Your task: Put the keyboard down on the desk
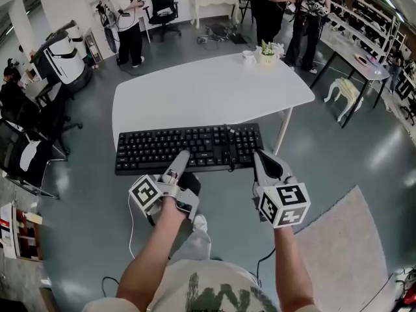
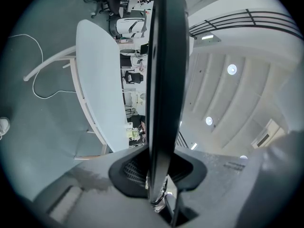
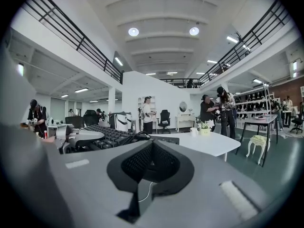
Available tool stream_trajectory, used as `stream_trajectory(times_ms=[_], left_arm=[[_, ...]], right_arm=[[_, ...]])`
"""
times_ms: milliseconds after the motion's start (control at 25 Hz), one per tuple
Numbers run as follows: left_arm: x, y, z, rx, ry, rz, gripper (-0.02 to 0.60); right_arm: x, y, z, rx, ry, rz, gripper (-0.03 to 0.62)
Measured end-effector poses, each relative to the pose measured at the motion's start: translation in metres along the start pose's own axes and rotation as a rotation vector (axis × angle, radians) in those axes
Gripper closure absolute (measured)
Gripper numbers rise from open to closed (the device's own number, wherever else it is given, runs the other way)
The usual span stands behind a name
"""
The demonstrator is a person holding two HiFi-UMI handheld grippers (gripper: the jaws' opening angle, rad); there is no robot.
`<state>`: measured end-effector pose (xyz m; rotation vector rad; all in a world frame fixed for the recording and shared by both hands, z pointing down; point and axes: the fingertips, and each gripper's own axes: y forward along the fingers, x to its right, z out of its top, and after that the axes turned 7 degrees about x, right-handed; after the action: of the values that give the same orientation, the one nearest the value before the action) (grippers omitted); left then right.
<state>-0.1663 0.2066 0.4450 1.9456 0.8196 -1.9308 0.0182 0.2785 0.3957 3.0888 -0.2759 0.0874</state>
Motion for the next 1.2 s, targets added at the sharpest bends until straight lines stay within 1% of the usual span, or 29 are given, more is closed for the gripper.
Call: stream_trajectory(times_ms=[120, 520, 760, 960, 1200], left_arm=[[-0.002, 0.025, 0.014, 0.007, -0.014, -0.003, 0.494], [-0.028, 0.099, 0.085, 0.024, -0.037, 0.017, 0.494], [-0.034, 0.147, 0.119, 0.015, -0.04, 0.029, 0.494], [-0.032, 0.183, 0.16, 0.013, -0.057, 0.038, 0.494], [-0.051, 0.192, 0.164, 0.006, -0.062, 0.032, 0.494]], right_arm=[[0.008, 0.029, 0.006, -0.012, -0.008, -0.001, 0.595], [0.011, 0.139, 0.01, -0.054, -0.021, 0.011, 0.595], [0.019, 0.2, 0.019, -0.069, -0.019, 0.011, 0.595], [0.015, 0.252, 0.033, -0.087, -0.015, 0.002, 0.594], [0.016, 0.265, 0.016, -0.095, -0.019, -0.002, 0.594]])
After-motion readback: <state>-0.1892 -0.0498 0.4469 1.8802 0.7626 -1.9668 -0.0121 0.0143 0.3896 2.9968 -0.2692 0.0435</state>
